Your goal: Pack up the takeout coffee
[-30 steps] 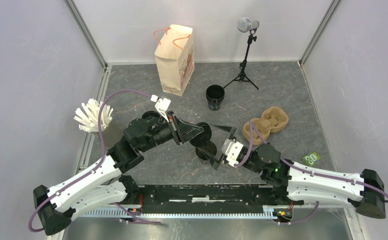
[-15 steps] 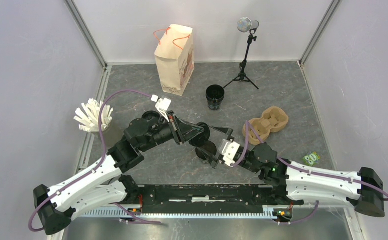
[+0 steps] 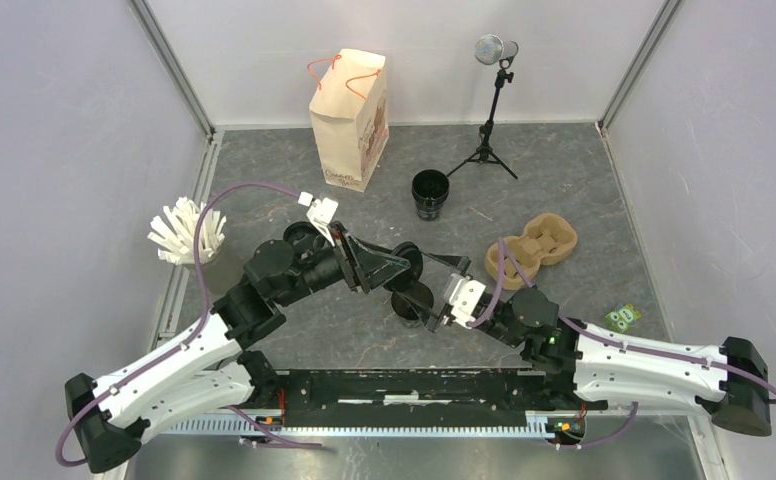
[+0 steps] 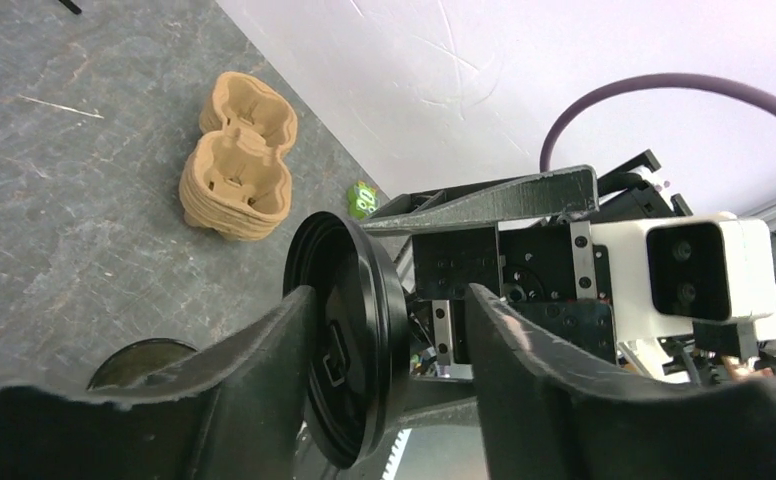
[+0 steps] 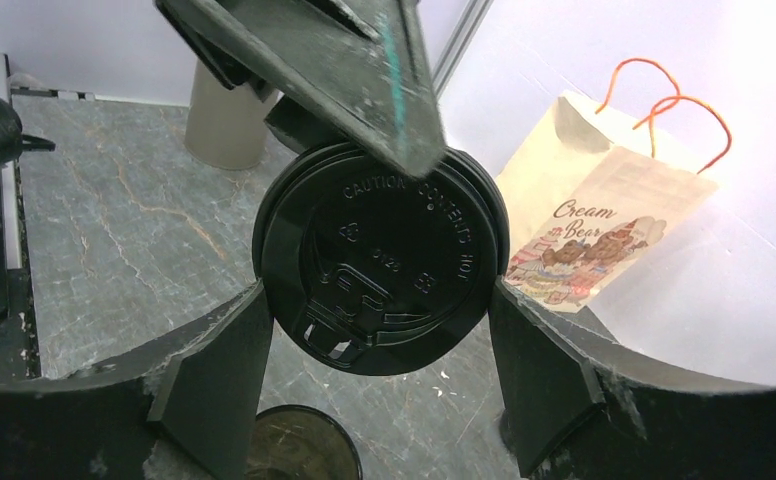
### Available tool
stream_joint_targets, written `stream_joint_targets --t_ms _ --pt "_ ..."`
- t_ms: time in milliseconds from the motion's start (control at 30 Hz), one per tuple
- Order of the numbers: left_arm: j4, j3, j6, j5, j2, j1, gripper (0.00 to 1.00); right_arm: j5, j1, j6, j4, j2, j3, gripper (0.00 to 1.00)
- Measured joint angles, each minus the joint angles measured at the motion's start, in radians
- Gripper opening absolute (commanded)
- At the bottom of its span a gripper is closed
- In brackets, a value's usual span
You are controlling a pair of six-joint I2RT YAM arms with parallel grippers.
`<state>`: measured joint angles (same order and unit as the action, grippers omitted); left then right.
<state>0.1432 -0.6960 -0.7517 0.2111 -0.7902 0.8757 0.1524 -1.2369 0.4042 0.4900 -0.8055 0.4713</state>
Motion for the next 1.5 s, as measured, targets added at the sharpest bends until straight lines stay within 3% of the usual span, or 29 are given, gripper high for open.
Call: stream_joint_targets --t_ms 133,433,600,733,900,1233,1500 --pt "-0.024 0.000 0.001 -0.022 0.022 0.000 0.99 0.041 0.000 -0.054 -0.047 0.024 0.000 0.79" --pt "-0.275 -0.060 0.150 -0.175 0.013 -0.004 1.00 0.167 0.000 -0.278 -0.432 -0.008 0.131 0.79" --pt "-0.350 -0.059 0.201 -0.194 0.005 -0.086 0.99 0.198 0.000 -0.397 -0.650 -0.094 0.250 0.80" --pt "-0.315 0.016 0.193 -0.084 0.032 -0.234 0.94 0.195 0.000 -0.459 -0.790 -0.182 0.333 0.79" --pt "-0.258 0.164 0.134 0.063 0.078 -0.371 0.93 0.181 0.000 -0.515 -0.929 -0.288 0.427 0.80" --pt "-0.017 0.393 0.007 0.229 0.094 -0.377 0.91 0.157 0.017 -0.543 -1.049 -0.423 0.493 0.81" --pt "0.080 0.414 -0.020 0.274 0.023 -0.377 0.83 0.083 0.091 -0.541 -1.038 -0.468 0.493 0.80"
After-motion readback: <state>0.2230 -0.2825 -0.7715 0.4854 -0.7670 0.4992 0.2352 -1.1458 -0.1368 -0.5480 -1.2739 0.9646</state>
